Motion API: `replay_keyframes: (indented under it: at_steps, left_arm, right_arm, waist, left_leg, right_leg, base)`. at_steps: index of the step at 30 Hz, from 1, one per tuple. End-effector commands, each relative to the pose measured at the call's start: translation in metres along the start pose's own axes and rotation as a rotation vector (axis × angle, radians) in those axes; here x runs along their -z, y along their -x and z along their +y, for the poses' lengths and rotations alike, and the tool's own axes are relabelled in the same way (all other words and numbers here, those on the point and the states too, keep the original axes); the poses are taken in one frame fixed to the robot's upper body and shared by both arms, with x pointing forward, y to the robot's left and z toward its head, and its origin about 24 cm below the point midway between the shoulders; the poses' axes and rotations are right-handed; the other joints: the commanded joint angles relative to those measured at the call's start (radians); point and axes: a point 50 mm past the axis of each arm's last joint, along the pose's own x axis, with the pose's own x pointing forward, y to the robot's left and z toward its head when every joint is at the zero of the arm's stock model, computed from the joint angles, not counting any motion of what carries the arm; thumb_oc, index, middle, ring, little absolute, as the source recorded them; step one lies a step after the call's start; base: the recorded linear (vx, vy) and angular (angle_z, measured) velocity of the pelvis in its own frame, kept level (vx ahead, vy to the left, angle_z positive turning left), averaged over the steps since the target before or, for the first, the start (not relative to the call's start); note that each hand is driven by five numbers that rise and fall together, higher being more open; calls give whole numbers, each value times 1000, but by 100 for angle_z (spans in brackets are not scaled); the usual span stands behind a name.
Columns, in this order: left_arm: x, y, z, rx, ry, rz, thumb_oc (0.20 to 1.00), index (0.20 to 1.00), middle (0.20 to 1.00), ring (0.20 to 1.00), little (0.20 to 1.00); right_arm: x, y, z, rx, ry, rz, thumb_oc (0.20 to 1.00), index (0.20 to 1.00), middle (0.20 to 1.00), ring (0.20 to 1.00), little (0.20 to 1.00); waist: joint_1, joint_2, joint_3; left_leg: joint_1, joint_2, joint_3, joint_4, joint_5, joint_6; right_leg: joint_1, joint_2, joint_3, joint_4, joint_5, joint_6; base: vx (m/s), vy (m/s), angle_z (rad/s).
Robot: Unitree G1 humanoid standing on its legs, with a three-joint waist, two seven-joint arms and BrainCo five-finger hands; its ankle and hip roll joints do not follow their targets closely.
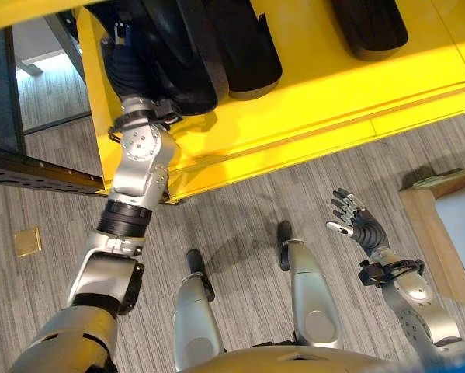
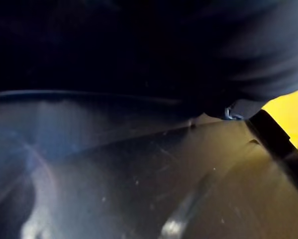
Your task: Move parts from the plastic box to the shelf.
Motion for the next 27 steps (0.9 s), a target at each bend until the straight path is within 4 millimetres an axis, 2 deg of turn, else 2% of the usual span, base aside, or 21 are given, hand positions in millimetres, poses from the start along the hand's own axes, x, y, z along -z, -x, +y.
replay_keyframes:
  at_steps: [1,4,5,10,16,17,22,27]
  left_arm:
    - [-30,-17,-4,20,5,-154,200,200,200,200,200]
    - [-29,-27,11,0,-82,-138,200,200,200,200,200]
    - [-27,-31,19,-12,-107,-118,200,200,200,200,200]
    - [-25,-39,33,-32,-157,-83,200,200,200,200,200]
    - [-7,-41,53,-86,-194,22,200,200,200,200,200]
    - [3,-39,59,-108,-174,75,200,200,200,200,200]
    - [22,-34,71,-189,-64,184,200,200,200,200,200]
    - [29,-34,78,-223,-65,231,200,200,200,200,200]
  right_arm:
    - [-7,10,-3,-14,-15,-38,1000,1000,1000,1000,1000]
    - [-3,11,-3,-17,-13,-19,1000,1000,1000,1000,1000]
    - [-1,12,-4,-20,-14,-9,1000,1000,1000,1000,1000]
    - [1,14,-5,-21,-10,8,1000,1000,1000,1000,1000]
    - [5,16,-4,-28,-16,31,1000,1000,1000,1000,1000]
    - [6,17,-4,-28,-16,37,1000,1000,1000,1000,1000]
    - [8,17,-2,-34,-19,49,1000,1000,1000,1000,1000]
    - [6,16,-3,-33,-12,50,1000,1000,1000,1000,1000]
  waist:
    - [-3,-13,-79]
    - [1,-16,-78]
    - [3,-16,-77]
    - [6,-20,-72]
    - [9,-27,-62]
    - [9,-31,-58]
    - [10,-37,-49]
    - [10,-42,-41]
  left_leg:
    - [-46,45,-25,11,26,-11]
    - [-53,43,-26,13,24,-10]
    - [-49,45,-32,24,-3,-17]
    - [-66,43,-39,35,-6,-14]
    - [-86,40,-44,49,-10,-10]
    - [-95,39,-45,55,-11,-8]
    - [-122,36,-51,76,-16,-6]
    - [-150,35,-55,90,-18,-5]
  right_leg:
    - [75,-63,9,-35,-19,92]
    - [70,-64,9,-32,-20,92]
    - [77,-64,8,-21,-46,100]
    - [68,-65,7,-16,-48,99]
    - [57,-65,9,-10,-47,96]
    - [51,-67,9,-8,-48,96]
    - [26,-67,17,3,-47,94]
    - [0,-66,19,10,-45,94]
  base:
    - [9,1,6]
    - [35,6,2]
    - [81,4,0]
    - [15,2,5]
    - [-2,2,1]
    - [0,0,0]
    - [-15,7,2]
    - [0,0,0]
